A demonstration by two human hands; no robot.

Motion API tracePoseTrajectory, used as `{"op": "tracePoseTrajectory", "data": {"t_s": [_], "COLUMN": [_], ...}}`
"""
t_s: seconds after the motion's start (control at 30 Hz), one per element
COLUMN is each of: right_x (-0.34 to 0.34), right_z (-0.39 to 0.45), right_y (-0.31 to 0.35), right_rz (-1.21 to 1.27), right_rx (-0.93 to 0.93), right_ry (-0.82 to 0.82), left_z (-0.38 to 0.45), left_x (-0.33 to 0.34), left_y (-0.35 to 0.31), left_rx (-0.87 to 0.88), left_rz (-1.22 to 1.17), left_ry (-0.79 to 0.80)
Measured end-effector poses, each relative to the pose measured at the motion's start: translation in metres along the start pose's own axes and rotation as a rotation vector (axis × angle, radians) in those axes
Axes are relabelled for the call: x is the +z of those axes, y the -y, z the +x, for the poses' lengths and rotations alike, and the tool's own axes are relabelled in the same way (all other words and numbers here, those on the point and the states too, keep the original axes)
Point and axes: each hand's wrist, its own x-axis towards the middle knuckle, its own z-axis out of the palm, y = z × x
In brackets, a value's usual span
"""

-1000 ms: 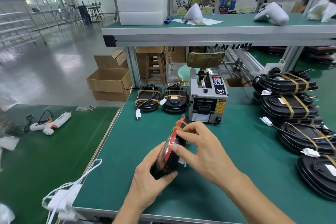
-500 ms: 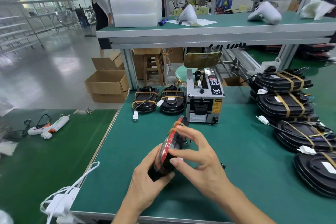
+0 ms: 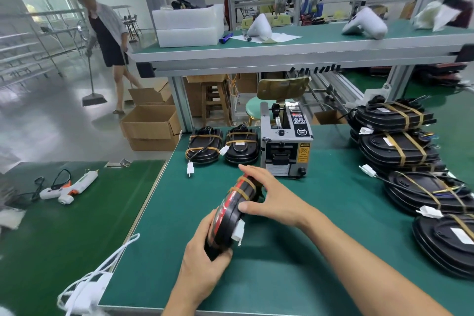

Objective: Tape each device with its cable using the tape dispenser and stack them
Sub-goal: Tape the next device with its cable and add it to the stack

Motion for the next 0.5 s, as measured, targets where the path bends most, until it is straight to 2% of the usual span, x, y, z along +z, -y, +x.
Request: {"op": "tracePoseTrajectory", "data": {"t_s": [0.13, 0.4, 0.5], "right_x": [0.015, 0.027, 0.029], "right_z": [0.005, -0.001, -0.002], "right_y": [0.001, 0.002, 0.001], "right_rz": [-0.050, -0.022, -0.012], "right_rx": [-0.006, 0.041, 0.049], "right_ry": [-0.070, -0.125, -0.129], "left_z": [-0.005, -0.001, -0.001], "left_x": [0.003, -0.003, -0.002], "left_y": [0.002, -0.001, -0.002], "left_rx": [0.003, -0.029, -0.010], "left_rz": [-0.046, -0.250, -0.219], "left_ry": [-0.046, -0.006, -0.030]}}
